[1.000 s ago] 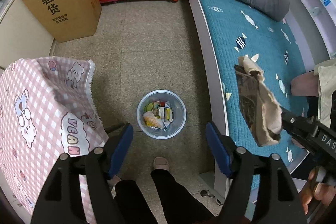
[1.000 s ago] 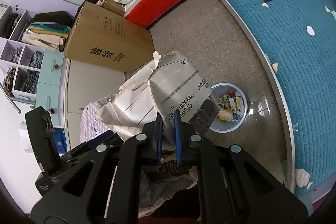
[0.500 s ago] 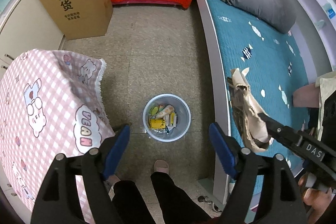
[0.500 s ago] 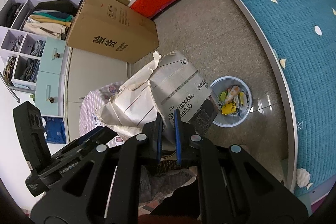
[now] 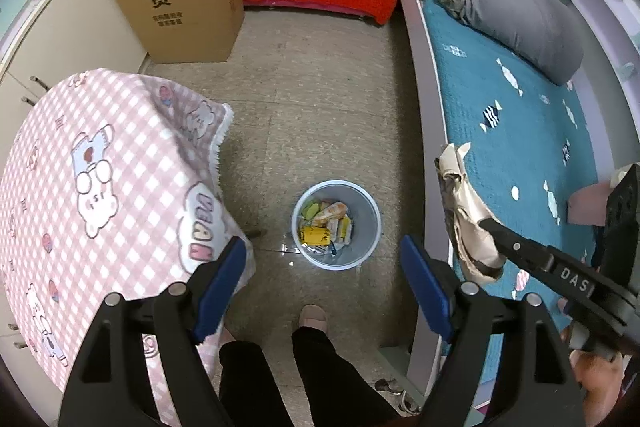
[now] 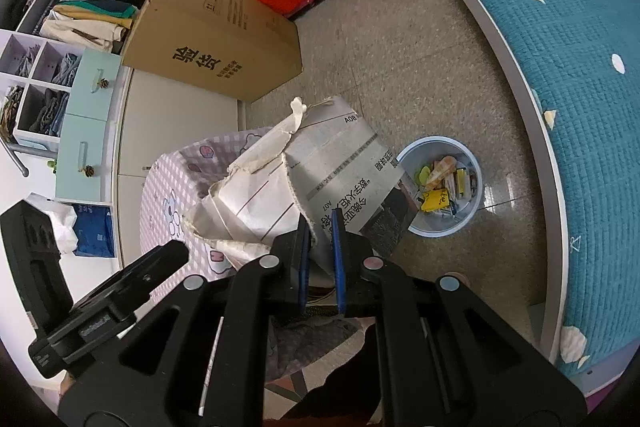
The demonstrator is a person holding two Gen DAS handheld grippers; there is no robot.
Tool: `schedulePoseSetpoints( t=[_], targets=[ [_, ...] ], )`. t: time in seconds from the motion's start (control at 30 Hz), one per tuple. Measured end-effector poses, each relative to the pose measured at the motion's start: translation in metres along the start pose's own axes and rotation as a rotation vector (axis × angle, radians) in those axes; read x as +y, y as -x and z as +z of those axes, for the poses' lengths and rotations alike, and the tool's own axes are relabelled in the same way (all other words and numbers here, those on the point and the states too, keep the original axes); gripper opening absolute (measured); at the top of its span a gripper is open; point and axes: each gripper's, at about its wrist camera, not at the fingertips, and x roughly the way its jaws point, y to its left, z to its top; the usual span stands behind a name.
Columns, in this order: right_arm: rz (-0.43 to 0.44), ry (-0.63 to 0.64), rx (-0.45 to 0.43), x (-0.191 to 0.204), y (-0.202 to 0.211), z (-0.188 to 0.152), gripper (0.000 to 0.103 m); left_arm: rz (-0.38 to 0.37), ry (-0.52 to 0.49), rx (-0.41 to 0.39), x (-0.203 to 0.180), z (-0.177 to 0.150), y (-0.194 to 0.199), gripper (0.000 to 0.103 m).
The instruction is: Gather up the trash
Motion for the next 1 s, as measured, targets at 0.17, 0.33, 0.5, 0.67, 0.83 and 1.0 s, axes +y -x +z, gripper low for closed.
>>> schedulePoseSetpoints(
  t=[0.17, 0.33, 0.5, 0.67, 0.83, 1.0],
  targets=[
    [-0.015, 0.015, 0.006, 0.007, -0.009, 0.004, 0.011, 0.009, 0.029, -0.005, 0.015, 0.000, 0.004, 0.078],
    [-0.030, 0.003, 0.009, 0.009, -0.018, 0.004, 0.020, 0.006, 0.044, -0.015, 0.026, -0.002, 0.008, 0.078],
    [-0.067, 0.015, -0.012, 0.011, -0.025, 0.006, 0.055, 0.006, 0.045, -0.024, 0.036, -0.007, 0.014, 0.078],
    [-0.101, 0.073, -0.039, 0.030, -0.019, -0.006, 0.056, 0.004, 0.058, -0.053, 0.049, -0.016, 0.029, 0.078],
    [-0.138, 0.171, -0.108, 0.064, 0.002, -0.036, 0.059, -0.010, 0.059, -0.092, 0.058, -0.029, 0.048, 0.079],
    [-0.167, 0.221, -0.205, 0.093, 0.032, -0.074, 0.063, -0.033, 0.015, -0.143, 0.062, -0.048, 0.075, 0.079]
  ],
)
